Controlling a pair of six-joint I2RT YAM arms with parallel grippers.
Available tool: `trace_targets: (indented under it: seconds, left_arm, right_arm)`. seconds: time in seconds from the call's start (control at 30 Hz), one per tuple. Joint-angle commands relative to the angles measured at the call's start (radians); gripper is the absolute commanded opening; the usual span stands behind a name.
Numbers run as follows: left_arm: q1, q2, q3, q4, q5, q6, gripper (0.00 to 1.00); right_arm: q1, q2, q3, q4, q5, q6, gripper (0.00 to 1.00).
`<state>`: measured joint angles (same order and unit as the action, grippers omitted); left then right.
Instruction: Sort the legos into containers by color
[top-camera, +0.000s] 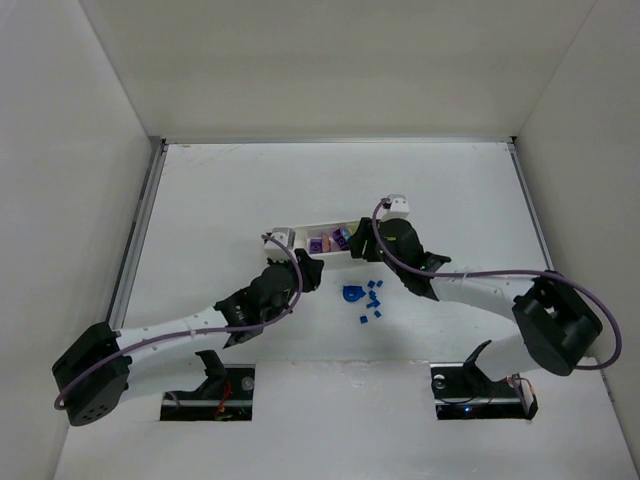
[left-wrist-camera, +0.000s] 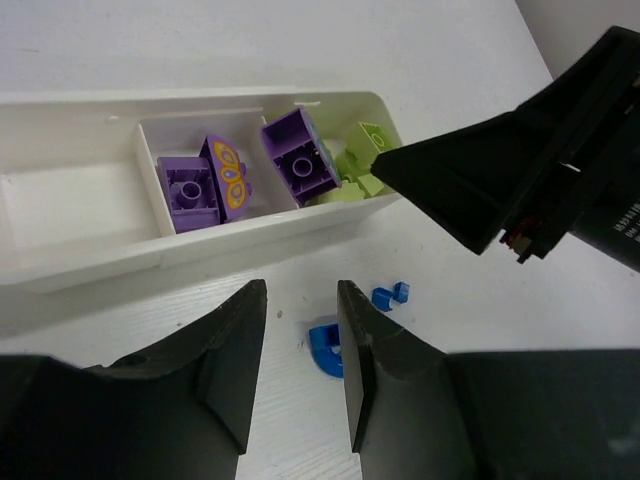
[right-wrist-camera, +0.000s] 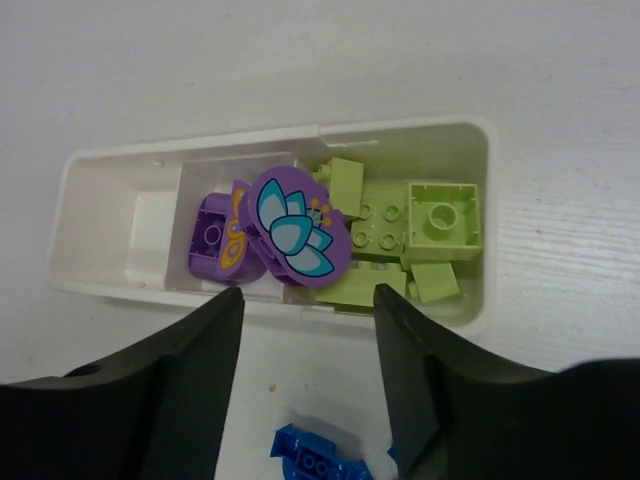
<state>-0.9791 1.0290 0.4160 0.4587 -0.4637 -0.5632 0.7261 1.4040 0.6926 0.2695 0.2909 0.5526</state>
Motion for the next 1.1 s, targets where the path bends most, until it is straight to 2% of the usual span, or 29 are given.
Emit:
trace_targets:
  seconds: [0.0,0.2,0.27,0.43,0.5,0.77,1.07]
  left_arm:
    - [0.006,-0.026,-0.032,0.009,-0.003,-0.026,0.32]
    - [0.015,-0.046,-0.049,0.014,0.008,-0.043,0.32]
    - [0.017,-0.053,-0.054,0.018,0.008,-0.046,0.32]
    - [0.026,-0.078,-0.059,0.017,0.014,-0.043,0.32]
    - [0.030,-0.084,-0.063,0.018,0.014,-0.047,0.32]
    - [0.049,-0.102,-0.071,0.014,0.019,-0.053,0.32]
    - [0.070,-0.135,-0.089,0.011,0.019,-0.060,0.32]
  right_arm:
    - [0.002,0.058,0.065,0.022,-0.068,0.003,0.65]
    - [-0.024,0.142,0.096,0.069,-0.151,0.036,0.79]
    - [-0.029,0.167,0.104,0.085,-0.185,0.052,0.80]
    - [-0.027,0.227,0.148,0.088,-0.213,0.069,0.67]
    - [-0.015,0.233,0.171,0.074,-0.197,0.052,0.65]
    - [0.052,0.236,0.243,0.020,-0.085,-0.020,0.61]
    - [0.088,0.256,0.289,-0.009,-0.090,-0.054,0.61]
